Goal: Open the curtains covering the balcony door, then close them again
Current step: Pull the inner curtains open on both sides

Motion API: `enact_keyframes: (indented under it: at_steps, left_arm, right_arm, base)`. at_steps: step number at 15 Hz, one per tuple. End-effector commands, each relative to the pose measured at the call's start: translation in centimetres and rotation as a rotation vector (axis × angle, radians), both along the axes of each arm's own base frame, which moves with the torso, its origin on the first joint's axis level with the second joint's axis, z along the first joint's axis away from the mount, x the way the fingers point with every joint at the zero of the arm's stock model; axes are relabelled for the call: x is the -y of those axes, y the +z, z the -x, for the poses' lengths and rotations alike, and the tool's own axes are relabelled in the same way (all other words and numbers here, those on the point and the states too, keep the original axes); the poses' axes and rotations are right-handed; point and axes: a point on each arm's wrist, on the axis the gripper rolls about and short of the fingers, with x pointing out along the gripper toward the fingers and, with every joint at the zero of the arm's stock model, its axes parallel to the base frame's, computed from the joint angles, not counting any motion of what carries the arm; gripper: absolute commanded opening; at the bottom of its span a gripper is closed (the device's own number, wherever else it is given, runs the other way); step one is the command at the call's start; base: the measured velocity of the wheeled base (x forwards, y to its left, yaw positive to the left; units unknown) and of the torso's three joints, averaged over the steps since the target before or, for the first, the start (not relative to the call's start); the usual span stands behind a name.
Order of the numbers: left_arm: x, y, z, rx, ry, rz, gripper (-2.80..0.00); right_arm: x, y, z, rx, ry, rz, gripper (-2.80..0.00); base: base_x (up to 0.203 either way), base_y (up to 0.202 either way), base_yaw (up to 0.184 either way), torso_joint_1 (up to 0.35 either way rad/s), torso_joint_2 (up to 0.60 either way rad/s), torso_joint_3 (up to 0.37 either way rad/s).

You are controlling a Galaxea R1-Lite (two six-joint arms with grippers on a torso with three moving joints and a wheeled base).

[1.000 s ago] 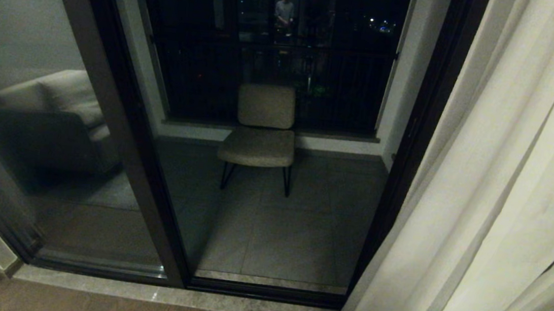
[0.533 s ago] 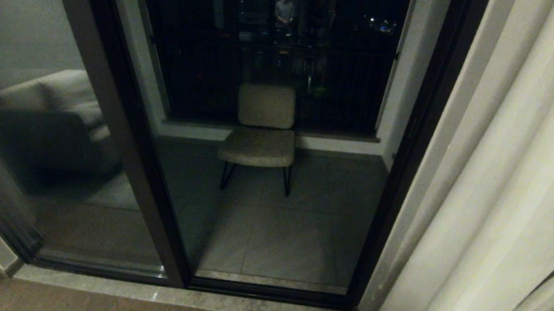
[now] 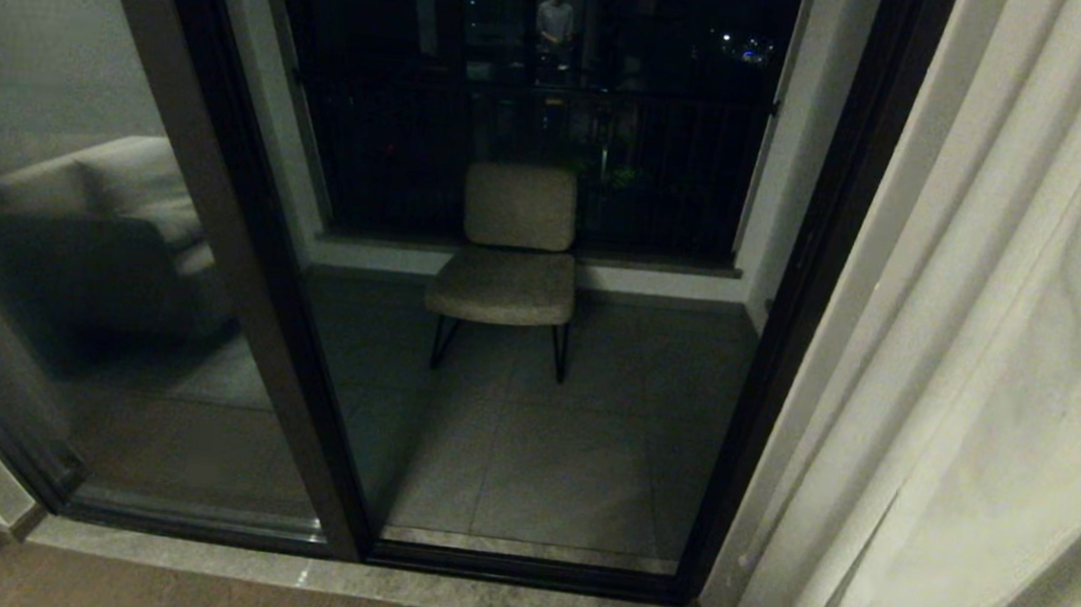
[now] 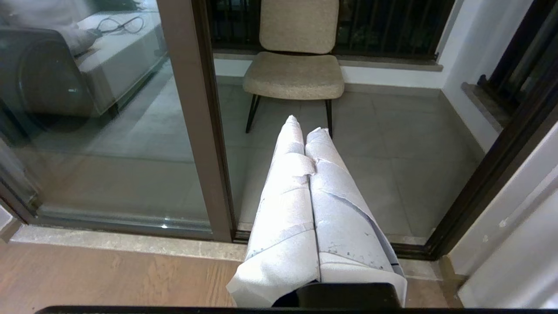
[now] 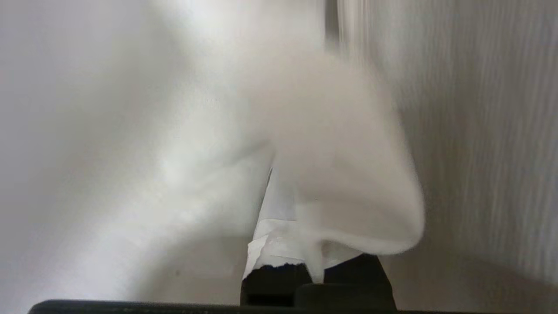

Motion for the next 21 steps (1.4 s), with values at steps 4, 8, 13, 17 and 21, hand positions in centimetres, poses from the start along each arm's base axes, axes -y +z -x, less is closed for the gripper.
enact_keyframes:
  at_steps: [4, 8, 13, 17, 21]
  left_arm:
    - [0.0, 0.0, 0.0, 0.000, 0.001, 0.001, -2.80]
    - [0.0, 0.0, 0.0, 0.000, 0.001, 0.001, -2.80]
    - [0.0, 0.0, 0.0, 0.000, 0.001, 0.001, -2.80]
    - [0.0, 0.0, 0.0, 0.000, 0.001, 0.001, -2.80]
    - [0.0, 0.0, 0.0, 0.000, 0.001, 0.001, -2.80]
  right_arm:
    - [-5.7, 2.1, 1.2, 0.045, 0.153, 0.027, -2.80]
    - [-7.1, 1.1, 2.1, 0.033, 0.182, 0.018, -2.80]
    - [-8.0, 0.4, 3.7, 0.014, 0.191, 0.009, 0.00]
    - [-9.1, -0.8, 6.0, -0.027, 0.191, -0.013, 0.00]
    - [-11.1, -2.9, 10.1, -0.077, 0.203, -0.040, 0.00]
  base:
    - [0.000, 0.000, 0.000, 0.000, 0.00, 0.000]
    - [0.000, 0.000, 0.000, 0.000, 0.00, 0.000]
    - [0.000, 0.000, 0.000, 0.000, 0.00, 0.000]
    - [0.000, 0.000, 0.000, 0.000, 0.00, 0.000]
    - [0.000, 0.000, 0.000, 0.000, 0.00, 0.000]
